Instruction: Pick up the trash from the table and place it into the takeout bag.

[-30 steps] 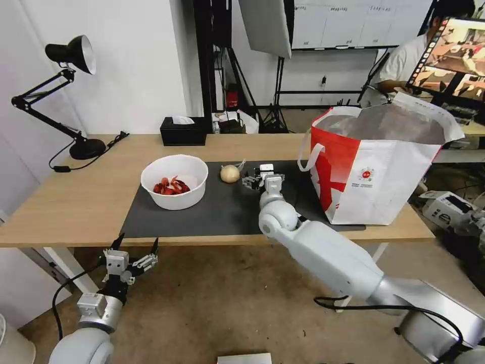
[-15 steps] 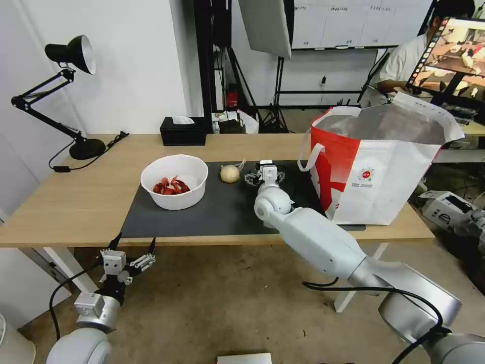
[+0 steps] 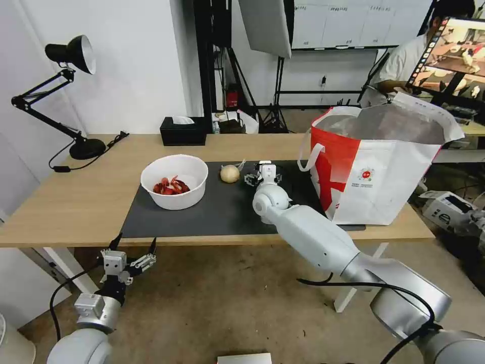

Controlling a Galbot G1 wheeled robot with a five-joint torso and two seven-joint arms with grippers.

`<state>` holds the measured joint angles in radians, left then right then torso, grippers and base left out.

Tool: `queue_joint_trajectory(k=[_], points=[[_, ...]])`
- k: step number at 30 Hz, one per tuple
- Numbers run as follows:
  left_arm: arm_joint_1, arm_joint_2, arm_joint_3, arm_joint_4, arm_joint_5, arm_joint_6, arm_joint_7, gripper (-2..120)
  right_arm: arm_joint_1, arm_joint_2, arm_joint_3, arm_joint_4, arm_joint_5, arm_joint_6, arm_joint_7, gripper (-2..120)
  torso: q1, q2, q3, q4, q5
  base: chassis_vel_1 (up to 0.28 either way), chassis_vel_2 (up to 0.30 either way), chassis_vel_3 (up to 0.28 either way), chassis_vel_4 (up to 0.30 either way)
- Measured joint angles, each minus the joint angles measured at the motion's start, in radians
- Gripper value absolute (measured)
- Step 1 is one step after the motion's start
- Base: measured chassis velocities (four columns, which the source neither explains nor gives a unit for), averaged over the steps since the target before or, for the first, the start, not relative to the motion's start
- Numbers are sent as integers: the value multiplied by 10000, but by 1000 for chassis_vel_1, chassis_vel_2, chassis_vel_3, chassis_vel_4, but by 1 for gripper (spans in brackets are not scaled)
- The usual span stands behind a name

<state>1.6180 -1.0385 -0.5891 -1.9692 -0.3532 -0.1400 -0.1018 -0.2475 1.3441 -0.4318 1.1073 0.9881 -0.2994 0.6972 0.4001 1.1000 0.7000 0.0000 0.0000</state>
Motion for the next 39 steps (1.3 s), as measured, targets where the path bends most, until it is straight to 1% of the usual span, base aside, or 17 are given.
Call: queue_joint_trajectory(k=[2,3,6,8,10,12,14,16,17,20,21,24,25,29,30,33,39], points=[[9,41,-13,-7,-29,-1,3,100,-3,-33,3,0,100,5,-38,66,0,0,0,0,0,0,0,0,0],[9,41,-13,-7,-29,-1,3,100,-3,-33,3,0,100,5,-38,66,0,0,0,0,0,0,0,0,0],[14,52,-14,-14,-54,-4,2,100,-26,-85,3,26,177,-5,-41,50,-1,0,0,0,0,0,0,0,0],[17,54,-14,-16,-60,-4,3,100,-35,-98,3,44,199,-7,-42,46,0,0,0,0,0,0,0,0,0],[23,61,-14,-18,-67,-4,3,100,-60,-119,3,68,228,-7,-41,36,-1,0,0,0,0,0,0,0,0],[31,71,-12,-21,-68,-4,3,100,-67,-128,3,73,235,-6,-53,32,-1,0,0,0,0,0,0,0,0],[42,92,-1,-38,-69,-4,6,100,-83,-153,5,101,248,66,-155,22,0,0,0,0,0,0,0,0,0],[46,95,7,-52,-70,-4,8,100,-128,-238,23,294,245,244,-308,14,0,0,0,1,0,0,0,0,0],[46,95,7,-52,-70,-4,8,100,-128,-238,23,294,245,244,-308,14,0,0,0,1,0,0,0,0,0],[76,69,8,-77,-70,-5,11,100,-372,-635,63,1281,-62,591,-228,0,-1,-1,0,3,2,0,0,0,0],[76,69,8,-77,-70,-5,11,100,-372,-635,63,1281,-62,591,-228,0,-1,-1,0,3,2,0,0,0,0],[151,27,-29,-116,-64,-15,14,100,-793,-1370,87,2882,-759,964,-112,0,-1,0,-1,-1,1,0,0,0,0],[151,27,-29,-116,-64,-15,14,100,-793,-1370,87,2882,-759,964,-112,0,-1,0,-1,-1,1,0,0,0,0],[175,-2,-48,-121,-59,-28,12,100,-1197,-2032,384,4476,-1045,1199,337,0,-2,0,-2,-1,2,0,0,0,0],[175,-2,-48,-121,-59,-28,12,100,-1197,-2032,384,4476,-1045,1199,337,0,-2,0,-2,-1,2,0,0,0,0],[76,4,-14,-121,-91,-29,10,100,-1311,-2666,927,6078,-1545,1549,713,0,-3,0,-2,-2,2,0,0,0,0],[63,14,29,-166,-99,-12,3,100,-643,-3118,1257,6891,-1716,1494,1185,0,-3,0,-1,0,2,0,0,0,0]])
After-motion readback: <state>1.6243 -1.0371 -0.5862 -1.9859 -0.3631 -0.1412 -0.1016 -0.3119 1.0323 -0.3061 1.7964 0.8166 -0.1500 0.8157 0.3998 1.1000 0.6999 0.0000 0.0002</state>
